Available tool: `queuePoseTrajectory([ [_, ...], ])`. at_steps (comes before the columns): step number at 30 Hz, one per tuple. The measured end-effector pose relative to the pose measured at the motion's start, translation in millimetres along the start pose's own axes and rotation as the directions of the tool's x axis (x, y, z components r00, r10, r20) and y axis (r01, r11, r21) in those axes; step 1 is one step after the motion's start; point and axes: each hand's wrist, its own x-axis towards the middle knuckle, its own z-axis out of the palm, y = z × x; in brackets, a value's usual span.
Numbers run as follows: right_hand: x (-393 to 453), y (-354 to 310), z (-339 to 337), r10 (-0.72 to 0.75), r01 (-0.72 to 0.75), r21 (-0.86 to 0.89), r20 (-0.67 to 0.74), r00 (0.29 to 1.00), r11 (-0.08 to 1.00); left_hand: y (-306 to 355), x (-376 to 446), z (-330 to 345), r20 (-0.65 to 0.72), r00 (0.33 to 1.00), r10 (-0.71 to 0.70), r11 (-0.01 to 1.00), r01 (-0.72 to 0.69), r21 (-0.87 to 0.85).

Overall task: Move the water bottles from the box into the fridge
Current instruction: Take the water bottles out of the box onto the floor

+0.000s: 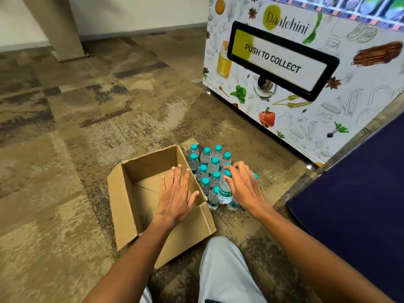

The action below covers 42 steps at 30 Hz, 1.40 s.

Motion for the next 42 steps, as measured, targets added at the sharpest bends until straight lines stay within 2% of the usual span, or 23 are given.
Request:
queuePoseTrajectory([
  [8,-20.8,16.2,38.4,0.131,-0.11,-0.132,0.167,0.977,0.985,-0.9,-1.7,20.1,0.062,0.998,-0.016,1.0,0.015,0.006],
  [11,-27.7,15.0,47.4,0.171,-0.129,-0.167,0.268,0.948,0.977,-5.3,-4.7,24.6,0.086,0.996,-0.021,1.0,0.02,0.015],
  [16,-42.4,10.7,65.8,0.228,-0.148,-0.236,0.361,0.904,0.96,-20.0,-11.6,35.0,0.103,0.993,-0.049,0.999,0.048,0.016],
  [21,-45.5,8.9,75.7,0.286,-0.208,-0.234,0.378,0.88,0.95,-36.8,-14.6,36.7,0.09,0.992,-0.091,0.996,0.089,0.032],
  [24,-39.6,5.4,74.0,0.291,-0.257,-0.151,0.298,0.909,0.955,-43.6,-13.0,37.1,0.076,0.992,-0.105,0.994,0.103,0.021],
  [27,-22.3,-4.1,69.0,0.251,-0.249,-0.036,0.157,0.955,0.968,-48.0,-7.9,36.9,0.061,0.991,-0.12,0.993,0.119,0.009],
  [31,9.3,-27.5,70.3,0.164,-0.171,0.061,0.097,0.982,0.983,-51.5,4.3,35.6,0.05,0.99,-0.129,0.991,0.13,-0.025],
  [37,60.6,-72.7,106.7,0.009,-0.025,0.09,0.17,0.985,0.996,-80.5,51.5,52.2,-0.018,0.996,-0.09,0.996,0.09,-0.007],
  [42,100.7,-88.7,152.7,0.009,-0.039,0.103,0.277,0.961,0.994,-109.3,101.9,78.4,-0.023,1.0,-0.016,1.0,0.016,-0.014],
])
